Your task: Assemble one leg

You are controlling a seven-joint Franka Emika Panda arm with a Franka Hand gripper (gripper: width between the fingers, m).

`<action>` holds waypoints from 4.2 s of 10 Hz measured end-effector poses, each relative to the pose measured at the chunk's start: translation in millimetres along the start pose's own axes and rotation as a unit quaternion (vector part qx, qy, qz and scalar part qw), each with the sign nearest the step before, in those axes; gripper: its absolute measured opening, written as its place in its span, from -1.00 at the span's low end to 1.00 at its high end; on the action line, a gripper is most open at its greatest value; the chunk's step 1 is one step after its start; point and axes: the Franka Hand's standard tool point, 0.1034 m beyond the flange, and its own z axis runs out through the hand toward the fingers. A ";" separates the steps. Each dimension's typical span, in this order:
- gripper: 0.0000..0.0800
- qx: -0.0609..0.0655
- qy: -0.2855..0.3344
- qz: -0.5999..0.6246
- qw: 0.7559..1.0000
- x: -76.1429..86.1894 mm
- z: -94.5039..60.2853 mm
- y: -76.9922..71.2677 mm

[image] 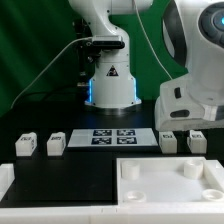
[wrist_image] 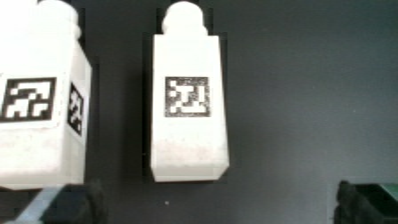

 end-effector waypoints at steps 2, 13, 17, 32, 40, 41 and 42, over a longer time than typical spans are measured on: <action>0.62 -0.006 -0.092 0.002 0.996 -7.8 9.1 3.3; 0.62 -0.034 -0.162 -0.005 0.986 -14.4 52.7 -9.2; 0.33 -0.035 -0.165 -0.004 0.986 -15.9 56.3 -8.2; -0.27 -0.032 -0.140 -0.013 0.989 -14.1 40.3 -11.1; -0.27 -0.027 0.209 -0.040 0.977 -59.7 -78.8 18.4; -0.27 -0.027 0.249 -0.039 0.967 -64.0 -89.7 22.9; -0.27 -0.023 0.298 -0.040 0.954 -63.0 -104.4 21.7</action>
Offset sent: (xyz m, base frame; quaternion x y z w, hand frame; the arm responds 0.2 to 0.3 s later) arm -0.0095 0.0118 -0.0109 -0.0403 -0.0095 0.0254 0.9988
